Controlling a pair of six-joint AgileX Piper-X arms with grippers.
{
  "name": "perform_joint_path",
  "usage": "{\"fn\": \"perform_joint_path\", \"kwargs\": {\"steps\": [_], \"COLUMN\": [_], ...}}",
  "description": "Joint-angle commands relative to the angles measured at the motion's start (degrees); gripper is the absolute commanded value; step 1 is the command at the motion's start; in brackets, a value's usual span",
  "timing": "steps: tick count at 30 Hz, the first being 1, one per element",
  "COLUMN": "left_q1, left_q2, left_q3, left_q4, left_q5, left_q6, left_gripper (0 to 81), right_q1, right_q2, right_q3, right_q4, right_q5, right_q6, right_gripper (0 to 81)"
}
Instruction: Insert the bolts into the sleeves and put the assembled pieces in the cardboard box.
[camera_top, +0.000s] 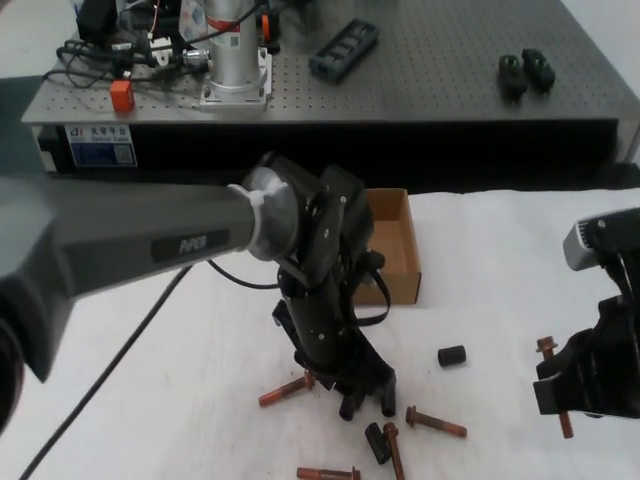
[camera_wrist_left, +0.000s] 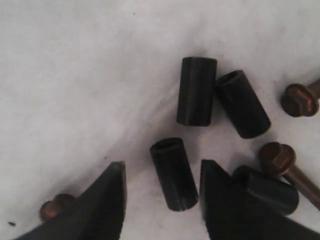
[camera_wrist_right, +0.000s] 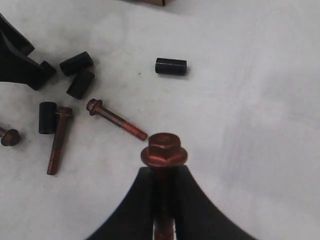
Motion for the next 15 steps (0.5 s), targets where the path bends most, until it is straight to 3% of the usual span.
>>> {"fn": "perform_joint_path", "kwargs": {"steps": [1, 8, 10, 13, 15], "left_q1": [-0.52, -0.64, -0.64, -0.64, -0.64], "left_q2": [0.79, 3.04, 3.03, 2.92, 1.9], "left_q3": [-0.66, -0.66, -0.66, -1.19, -1.94], "left_q4": [0.06, 0.14, -0.05, -0.15, 1.39], "left_q5": [-0.5, -1.01, -1.52, -0.79, -0.45], "left_q6": [1.06, 1.06, 2.27, 3.3, 3.31], "left_gripper": [34.5, 31.3, 23.0, 1.8, 0.3], "right_q1": [-0.37, -0.37, -0.37, -0.37, -0.37], "right_q2": [-0.4, -0.4, -0.4, -0.4, -0.4], "right_q3": [-0.07, -0.07, -0.07, -0.07, -0.07], "right_q4": [0.16, 0.16, 0.15, 0.15, -0.28], "right_q5": [-0.59, -0.59, -0.7, -1.77, -5.5], "right_q6": [0.22, 0.22, 0.22, 0.69, 2.58], "right_gripper": [0.2, 0.2, 0.2, 0.2, 0.2]}}
